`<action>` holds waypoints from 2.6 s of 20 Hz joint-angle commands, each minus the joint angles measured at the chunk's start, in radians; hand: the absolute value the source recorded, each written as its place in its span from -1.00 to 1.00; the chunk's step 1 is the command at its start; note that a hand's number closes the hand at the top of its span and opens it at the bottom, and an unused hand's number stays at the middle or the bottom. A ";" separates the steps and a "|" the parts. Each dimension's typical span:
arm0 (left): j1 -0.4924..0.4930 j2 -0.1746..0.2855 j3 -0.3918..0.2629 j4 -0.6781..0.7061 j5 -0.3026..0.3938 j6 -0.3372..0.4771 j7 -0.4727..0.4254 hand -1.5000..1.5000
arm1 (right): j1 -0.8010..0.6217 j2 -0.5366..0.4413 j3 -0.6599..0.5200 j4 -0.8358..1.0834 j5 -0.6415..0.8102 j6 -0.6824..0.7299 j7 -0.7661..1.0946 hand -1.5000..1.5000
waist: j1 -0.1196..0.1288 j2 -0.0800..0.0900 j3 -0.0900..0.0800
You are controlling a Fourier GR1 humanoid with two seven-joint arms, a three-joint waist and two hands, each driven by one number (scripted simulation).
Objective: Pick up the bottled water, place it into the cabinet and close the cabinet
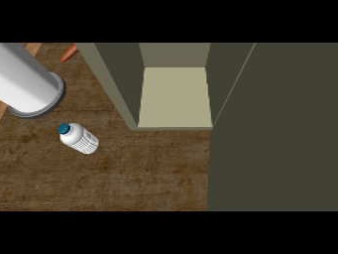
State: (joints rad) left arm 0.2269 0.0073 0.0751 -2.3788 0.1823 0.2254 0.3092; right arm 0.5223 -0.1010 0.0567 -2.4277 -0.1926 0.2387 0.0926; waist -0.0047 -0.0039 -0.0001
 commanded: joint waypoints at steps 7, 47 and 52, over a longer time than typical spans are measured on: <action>0.064 -0.007 -0.012 0.024 0.006 -0.012 -0.055 -1.00 | 0.191 0.008 -0.002 -0.160 -0.060 0.076 -0.042 -1.00 | -0.006 0.001 0.000; -0.326 0.052 0.264 1.340 0.097 -0.228 -0.725 -1.00 | 0.619 -0.041 -0.073 -0.236 -0.092 0.264 -0.385 -1.00 | -0.026 0.005 -0.002; -0.414 0.099 0.325 1.550 0.110 -0.249 -0.826 -1.00 | 0.636 -0.018 -0.048 -0.194 -0.047 0.286 -0.443 -1.00 | -0.030 0.006 -0.003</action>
State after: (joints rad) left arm -0.1279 0.0812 0.3610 -0.9720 0.2866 -0.0099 -0.4406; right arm 1.0822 -0.1208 0.0210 -2.4533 -0.1655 0.5112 -0.3807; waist -0.0270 0.0023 -0.0024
